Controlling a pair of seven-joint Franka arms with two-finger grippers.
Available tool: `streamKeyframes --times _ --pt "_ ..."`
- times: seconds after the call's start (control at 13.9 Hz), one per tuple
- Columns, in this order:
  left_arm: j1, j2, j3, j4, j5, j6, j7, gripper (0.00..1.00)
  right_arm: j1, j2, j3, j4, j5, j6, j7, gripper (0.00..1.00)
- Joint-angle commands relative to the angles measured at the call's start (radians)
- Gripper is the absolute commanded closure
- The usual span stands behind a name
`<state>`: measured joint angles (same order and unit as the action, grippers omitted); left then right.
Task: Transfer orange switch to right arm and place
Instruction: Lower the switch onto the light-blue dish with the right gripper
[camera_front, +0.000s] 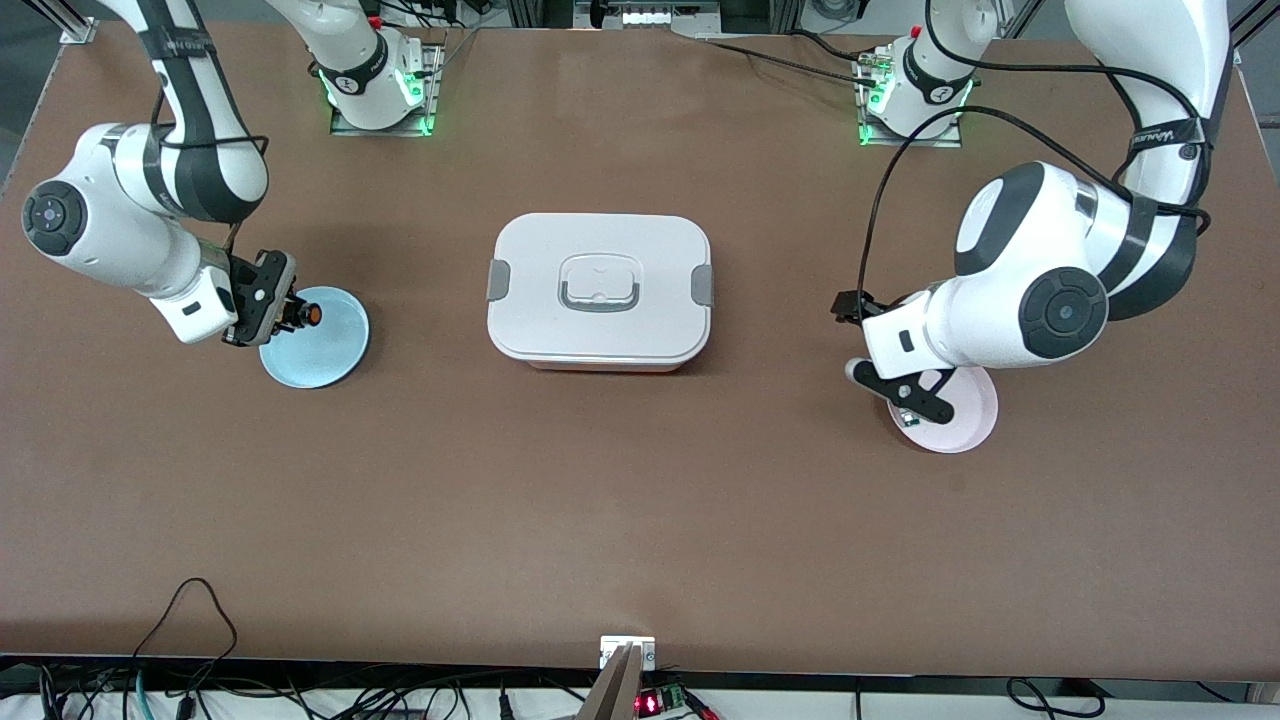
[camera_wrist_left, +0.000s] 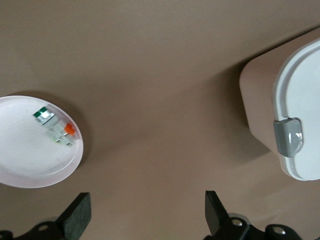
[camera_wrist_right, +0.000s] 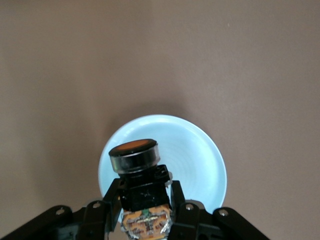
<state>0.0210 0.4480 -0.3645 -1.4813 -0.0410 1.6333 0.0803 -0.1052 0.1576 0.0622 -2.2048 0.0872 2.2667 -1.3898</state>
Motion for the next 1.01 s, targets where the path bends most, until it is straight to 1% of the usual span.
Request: streamKeyframes --times 0.0,0.36,0.43,0.5,0.65,0.72,0.79,0.86,0.94 --pt "0.002 -0.025 0.021 -0.001 0.023 -0.018 -0.02 0.0 -0.04 0.059 0.015 -0.045 -0.015 0.134 -0.049 0.89" --pt "0.008 -0.047 0.033 -0.001 0.023 -0.018 -0.071 0.0 -0.054 0.138 0.016 -0.098 -0.014 0.307 -0.075 0.89" --pt "0.008 -0.051 0.036 -0.001 0.042 -0.02 -0.098 0.0 -0.054 0.145 0.016 -0.119 -0.014 0.353 -0.075 0.89" --pt "0.01 -0.063 0.036 -0.001 0.074 -0.018 -0.082 0.0 -0.054 0.149 0.016 -0.142 -0.014 0.396 -0.075 0.89" --pt "0.008 -0.066 0.035 0.018 0.108 -0.018 -0.076 0.0 -0.056 0.169 0.018 -0.153 -0.01 0.409 -0.071 0.87" --pt "0.005 -0.063 0.03 0.051 0.127 -0.02 -0.076 0.0 -0.054 0.171 0.016 -0.153 -0.01 0.406 -0.069 0.78" --pt "0.001 -0.061 0.029 0.062 0.144 -0.029 -0.076 0.0 -0.054 0.169 0.016 -0.153 -0.01 0.401 -0.061 0.67" --pt "-0.003 -0.061 0.029 0.062 0.159 -0.035 -0.076 0.0 -0.053 0.168 0.016 -0.15 -0.01 0.398 -0.055 0.47" --pt "-0.001 -0.063 0.029 0.065 0.171 -0.038 -0.077 0.0 -0.053 0.166 0.016 -0.147 -0.01 0.395 -0.055 0.34"
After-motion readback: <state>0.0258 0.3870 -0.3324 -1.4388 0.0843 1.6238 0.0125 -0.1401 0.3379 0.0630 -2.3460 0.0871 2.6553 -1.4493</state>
